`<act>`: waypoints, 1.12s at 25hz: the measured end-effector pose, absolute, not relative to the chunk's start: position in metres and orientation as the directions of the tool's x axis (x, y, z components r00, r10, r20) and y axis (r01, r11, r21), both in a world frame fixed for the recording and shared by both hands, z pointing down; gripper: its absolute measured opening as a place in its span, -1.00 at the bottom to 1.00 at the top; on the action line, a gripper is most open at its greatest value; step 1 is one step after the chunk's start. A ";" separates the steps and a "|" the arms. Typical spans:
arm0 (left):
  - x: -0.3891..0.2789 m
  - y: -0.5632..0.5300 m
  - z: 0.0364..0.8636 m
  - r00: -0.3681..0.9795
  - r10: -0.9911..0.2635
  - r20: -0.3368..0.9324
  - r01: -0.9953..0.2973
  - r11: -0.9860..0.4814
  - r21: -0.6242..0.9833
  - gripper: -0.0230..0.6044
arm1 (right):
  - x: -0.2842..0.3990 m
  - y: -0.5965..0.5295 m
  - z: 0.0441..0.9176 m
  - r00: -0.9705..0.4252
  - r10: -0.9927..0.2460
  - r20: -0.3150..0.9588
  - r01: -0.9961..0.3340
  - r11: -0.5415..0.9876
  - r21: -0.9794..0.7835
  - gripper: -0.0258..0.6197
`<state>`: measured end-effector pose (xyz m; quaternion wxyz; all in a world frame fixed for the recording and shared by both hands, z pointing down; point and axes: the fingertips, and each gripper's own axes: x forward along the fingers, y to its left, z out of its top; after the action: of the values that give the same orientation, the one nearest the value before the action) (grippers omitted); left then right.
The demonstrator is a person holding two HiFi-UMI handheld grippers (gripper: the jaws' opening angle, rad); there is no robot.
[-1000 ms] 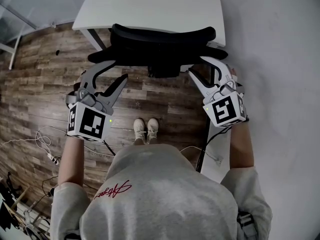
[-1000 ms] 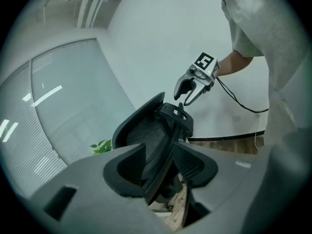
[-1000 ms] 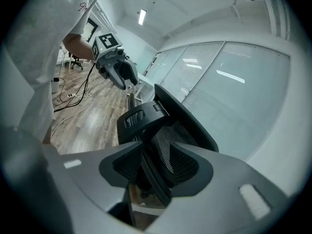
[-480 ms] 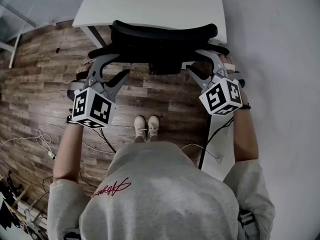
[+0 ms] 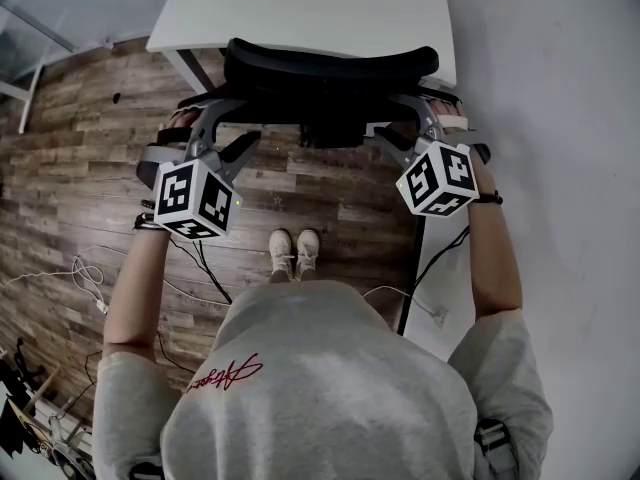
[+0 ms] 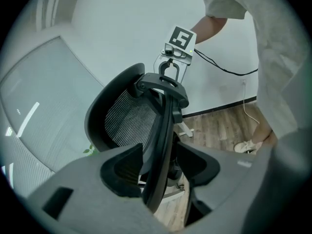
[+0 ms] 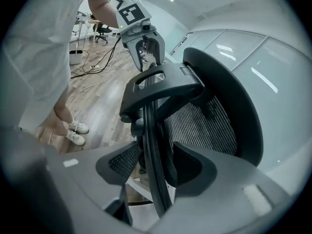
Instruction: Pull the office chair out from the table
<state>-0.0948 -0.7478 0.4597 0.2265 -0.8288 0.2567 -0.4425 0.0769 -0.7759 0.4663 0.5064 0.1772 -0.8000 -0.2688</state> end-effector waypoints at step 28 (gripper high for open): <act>-0.079 -0.775 0.514 0.356 -0.536 0.766 0.014 -0.816 -0.578 -0.39 | 0.088 -0.791 0.518 -0.265 -0.498 0.826 0.162 0.821 0.547 -0.27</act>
<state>-0.0789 -0.7750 0.5141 0.2534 -0.7834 0.1667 -0.5425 0.0876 -0.7913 0.5183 0.5958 0.1127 -0.7455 -0.2768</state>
